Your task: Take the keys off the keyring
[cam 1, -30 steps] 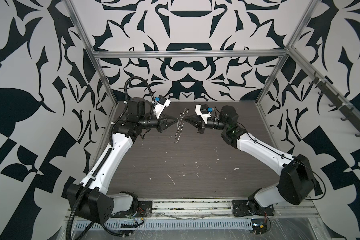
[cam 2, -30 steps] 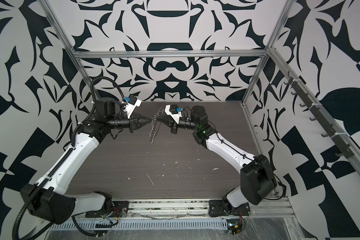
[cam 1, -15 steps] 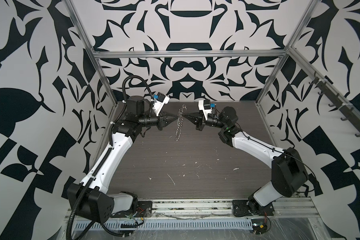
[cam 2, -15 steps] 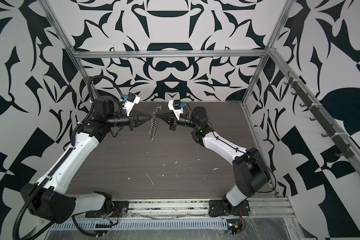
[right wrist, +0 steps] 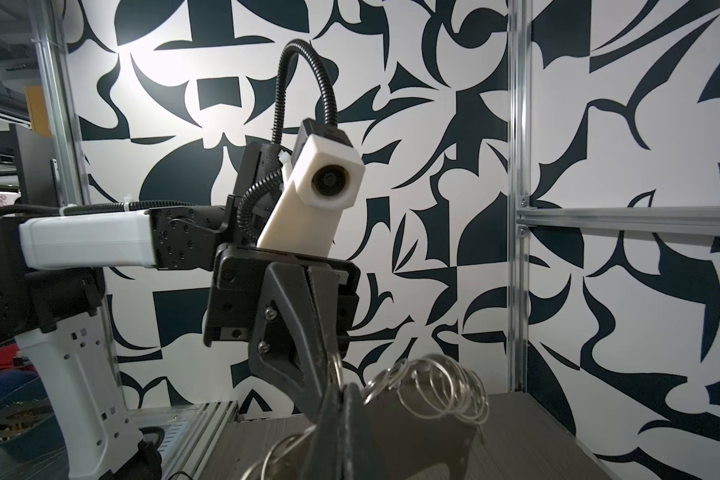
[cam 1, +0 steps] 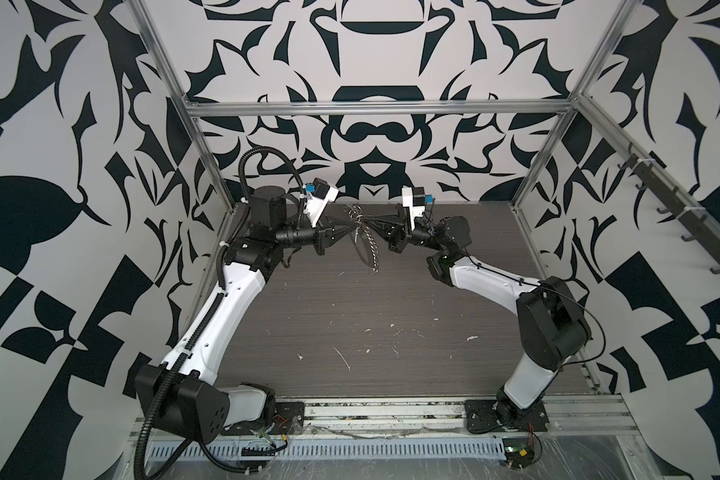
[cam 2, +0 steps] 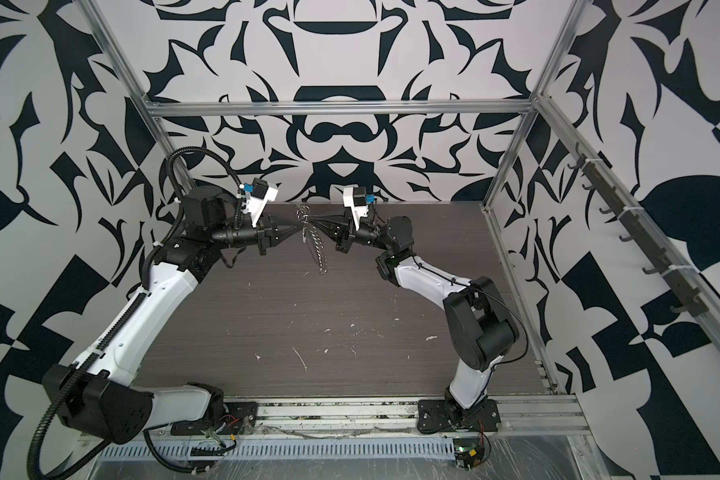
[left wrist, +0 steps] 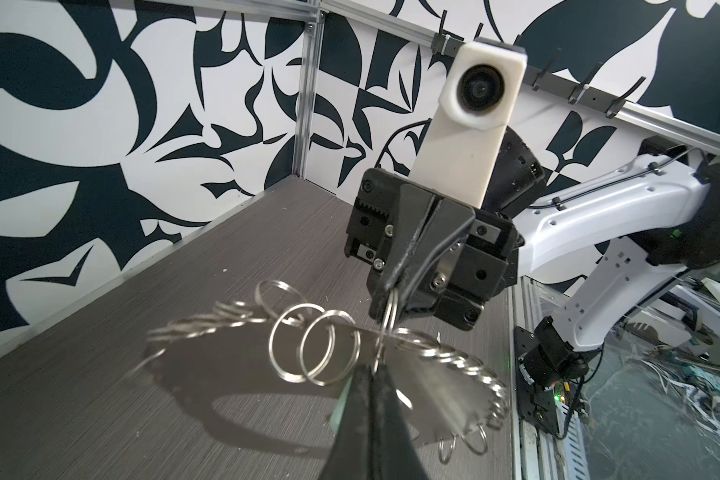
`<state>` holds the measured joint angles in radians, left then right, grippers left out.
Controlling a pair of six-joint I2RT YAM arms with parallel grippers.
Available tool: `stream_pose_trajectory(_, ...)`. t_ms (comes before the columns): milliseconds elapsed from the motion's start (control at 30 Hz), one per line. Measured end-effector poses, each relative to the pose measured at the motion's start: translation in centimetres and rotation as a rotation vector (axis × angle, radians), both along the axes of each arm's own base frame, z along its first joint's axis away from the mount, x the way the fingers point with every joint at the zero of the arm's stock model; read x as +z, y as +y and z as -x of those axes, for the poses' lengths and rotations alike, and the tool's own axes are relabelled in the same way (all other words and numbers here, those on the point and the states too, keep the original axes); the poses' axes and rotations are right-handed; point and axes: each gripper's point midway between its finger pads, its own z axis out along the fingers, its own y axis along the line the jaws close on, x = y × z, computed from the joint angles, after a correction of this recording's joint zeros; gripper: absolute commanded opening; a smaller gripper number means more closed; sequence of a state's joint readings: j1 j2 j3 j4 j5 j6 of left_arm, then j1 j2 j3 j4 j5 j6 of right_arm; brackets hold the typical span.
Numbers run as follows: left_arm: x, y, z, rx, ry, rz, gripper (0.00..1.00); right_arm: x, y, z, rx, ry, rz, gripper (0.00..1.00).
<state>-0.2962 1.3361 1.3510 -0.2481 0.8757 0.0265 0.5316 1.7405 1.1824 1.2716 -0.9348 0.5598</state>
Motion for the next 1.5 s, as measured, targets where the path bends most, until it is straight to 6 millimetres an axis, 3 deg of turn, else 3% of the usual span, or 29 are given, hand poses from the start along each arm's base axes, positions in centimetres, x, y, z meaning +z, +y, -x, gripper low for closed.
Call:
stream_pose_trajectory(400,1.1,-0.8,-1.4,-0.031,0.001,0.003,0.0,0.9,-0.6,-0.8,-0.024,0.038,-0.036,0.0)
stream_pose_trajectory(667,1.8,-2.7,-2.3,-0.099,0.072,-0.021,0.0,2.2,-1.4,-1.8,-0.059,0.028,-0.065,0.0)
stream_pose_trajectory(1033,2.0,-2.8,-4.0,-0.001,0.115,-0.035,0.0,2.1,-1.6,-3.2,-0.136,0.026,-0.074,0.0)
stream_pose_trajectory(1300,3.8,-3.4,-5.1,0.009,0.052,0.05,0.0,3.2,-2.5,-4.0,-0.204,0.018,-0.141,0.0)
stream_pose_trajectory(1500,3.6,-2.5,-6.6,0.121,0.012,-0.013,0.0,0.3,-2.9,-2.9,-0.231,0.014,-0.02,0.0)
